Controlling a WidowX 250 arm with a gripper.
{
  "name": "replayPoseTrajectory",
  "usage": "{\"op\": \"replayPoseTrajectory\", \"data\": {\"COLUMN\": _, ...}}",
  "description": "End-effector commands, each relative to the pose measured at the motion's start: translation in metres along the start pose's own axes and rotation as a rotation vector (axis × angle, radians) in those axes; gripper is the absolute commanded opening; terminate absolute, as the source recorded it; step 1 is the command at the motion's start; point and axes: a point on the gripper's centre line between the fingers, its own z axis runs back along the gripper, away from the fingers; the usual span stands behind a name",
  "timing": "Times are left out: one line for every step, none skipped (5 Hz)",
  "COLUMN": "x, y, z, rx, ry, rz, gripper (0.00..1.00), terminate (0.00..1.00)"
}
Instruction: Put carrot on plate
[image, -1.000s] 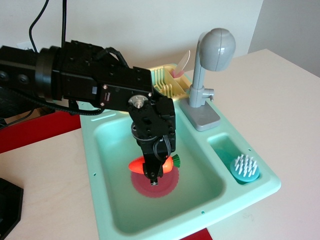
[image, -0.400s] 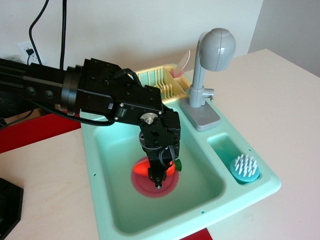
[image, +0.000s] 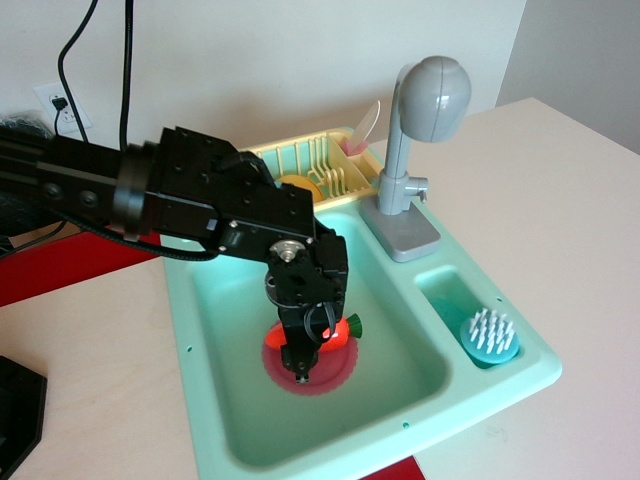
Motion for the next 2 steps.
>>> {"op": "replayPoseTrajectory", "data": {"x": -0.013, "y": 0.015, "z": 0.047, "rx": 0.018, "ry": -0.095, "rz": 0.052, "gripper": 1.0, "terminate": 0.0}}
{"op": "replayPoseTrajectory", "data": {"x": -0.032, "y": 0.036, "z": 0.067, "rx": 0.031, "ry": -0.109, "rz": 0.104, "gripper": 1.0, "terminate": 1.0}}
